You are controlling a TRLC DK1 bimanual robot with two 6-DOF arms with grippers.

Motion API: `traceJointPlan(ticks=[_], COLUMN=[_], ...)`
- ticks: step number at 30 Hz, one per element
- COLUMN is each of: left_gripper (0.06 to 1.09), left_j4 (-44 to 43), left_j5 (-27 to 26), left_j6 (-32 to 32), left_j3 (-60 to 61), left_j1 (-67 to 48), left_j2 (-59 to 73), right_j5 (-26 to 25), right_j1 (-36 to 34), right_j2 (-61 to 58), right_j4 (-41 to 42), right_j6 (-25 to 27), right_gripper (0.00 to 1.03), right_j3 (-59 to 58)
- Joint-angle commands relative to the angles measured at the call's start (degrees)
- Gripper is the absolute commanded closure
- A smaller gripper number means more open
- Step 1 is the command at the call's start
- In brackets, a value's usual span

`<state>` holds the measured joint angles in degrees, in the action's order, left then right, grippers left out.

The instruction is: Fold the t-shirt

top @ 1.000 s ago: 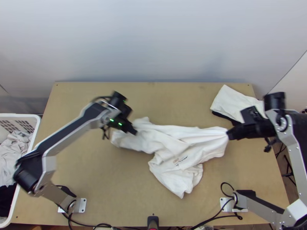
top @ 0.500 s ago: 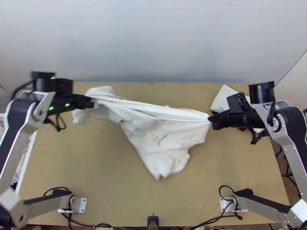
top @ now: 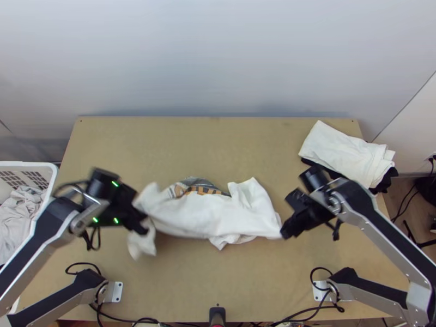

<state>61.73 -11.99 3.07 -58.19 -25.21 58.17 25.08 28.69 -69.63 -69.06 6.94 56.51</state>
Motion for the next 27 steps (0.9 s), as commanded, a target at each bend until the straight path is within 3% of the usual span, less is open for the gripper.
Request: traceJointPlan(ticks=[1,2,3,15,27], left_gripper=[1.04,1.04,1.04,1.02,1.02], left_j4=[1.5,1.5,1.5,2.4,1.9], left_j5=[-0.1,-0.1,0.0,0.7,1.4], left_j6=[1.1,1.4,1.6,1.8,1.9], left_j3=[8.8,8.8,8.8,13.7,14.4], left_j1=[-11.2,-11.2,-11.2,-10.5,-8.0], left_j2=[-0.2,0.2,0.3,-6.1,-6.5], right_j5=[-0.8,-1.4,-1.9,-2.4,-2.4], right_j1=[4.1,4.1,4.0,-5.0,-4.5], right_j2=[-2.5,-3.1,-3.5,-1.2,-17.8], right_j4=[-0.6,-1.2,-1.9,-5.2,1.5], right_j6=[-0.2,-0.3,-0.3,-0.3,0.3], right_gripper=[0.28,0.11,0.05,0.05,0.1], right_j3=[-8.4,-8.2,-7.8,5.1,16.1])
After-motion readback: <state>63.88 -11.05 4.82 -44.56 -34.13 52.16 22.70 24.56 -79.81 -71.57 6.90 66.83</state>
